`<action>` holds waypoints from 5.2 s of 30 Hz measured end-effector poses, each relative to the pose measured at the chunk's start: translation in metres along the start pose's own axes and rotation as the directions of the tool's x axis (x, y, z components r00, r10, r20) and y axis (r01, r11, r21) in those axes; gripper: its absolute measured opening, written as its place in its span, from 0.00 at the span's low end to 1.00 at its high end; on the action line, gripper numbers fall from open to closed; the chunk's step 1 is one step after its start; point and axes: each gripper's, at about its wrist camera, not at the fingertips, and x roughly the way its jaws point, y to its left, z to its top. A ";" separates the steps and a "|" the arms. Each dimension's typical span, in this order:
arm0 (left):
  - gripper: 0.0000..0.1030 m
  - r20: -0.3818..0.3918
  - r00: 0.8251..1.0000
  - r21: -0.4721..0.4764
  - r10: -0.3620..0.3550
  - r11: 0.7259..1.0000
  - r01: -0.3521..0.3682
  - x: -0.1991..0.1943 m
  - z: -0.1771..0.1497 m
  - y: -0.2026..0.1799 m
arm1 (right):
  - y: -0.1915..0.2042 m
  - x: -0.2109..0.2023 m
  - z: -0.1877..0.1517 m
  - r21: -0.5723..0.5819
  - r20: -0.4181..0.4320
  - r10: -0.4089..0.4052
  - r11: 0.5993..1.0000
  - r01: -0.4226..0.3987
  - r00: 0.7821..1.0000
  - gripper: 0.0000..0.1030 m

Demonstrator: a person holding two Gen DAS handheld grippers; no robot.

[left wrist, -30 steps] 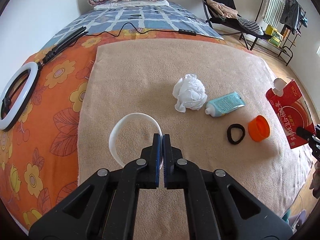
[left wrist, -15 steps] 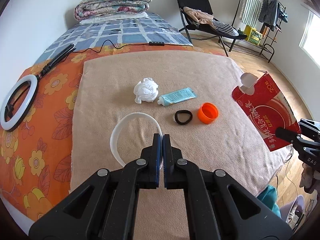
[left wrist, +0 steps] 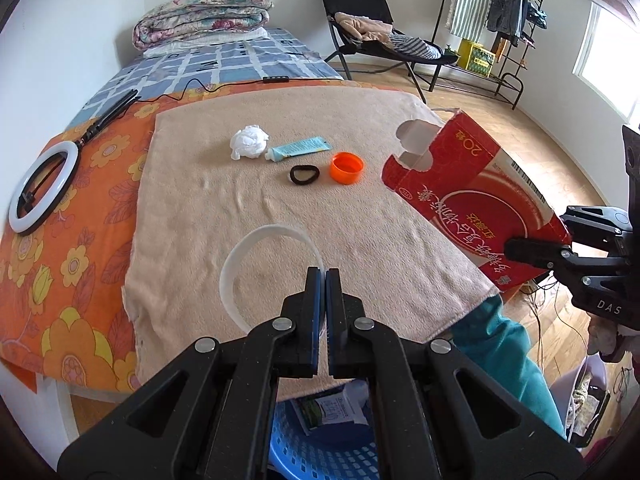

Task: Collect trash
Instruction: 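Carry the wristband and red box over the blue basket with both tools, then open both tools to drop the wristband and red box into the basket, then move the left tool to the white tissue while the right tool reaches the orange cap, then grasp the crumpled white tissue with the left tool while the right tool grasps the orange cap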

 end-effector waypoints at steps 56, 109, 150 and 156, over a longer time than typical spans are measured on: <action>0.00 -0.317 0.948 0.007 -0.036 0.999 0.040 0.046 -0.143 -0.037 | 0.074 0.054 -0.136 -0.036 -0.338 0.142 0.986 -0.164 0.930 0.17; 0.70 -0.062 0.997 -0.128 0.053 0.990 -0.061 0.014 -0.032 -0.001 | -0.005 0.020 -0.049 0.184 -0.078 -0.047 0.981 0.061 0.996 0.73; 0.62 -0.006 0.998 -0.258 0.070 0.964 -0.069 0.185 0.137 0.105 | -0.077 0.152 0.056 0.269 -0.023 0.028 0.963 -0.020 0.999 0.72; 0.56 -0.021 0.998 -0.268 0.063 0.961 -0.066 0.205 0.143 0.110 | -0.082 0.169 0.062 0.281 -0.026 0.043 0.959 -0.034 0.999 0.72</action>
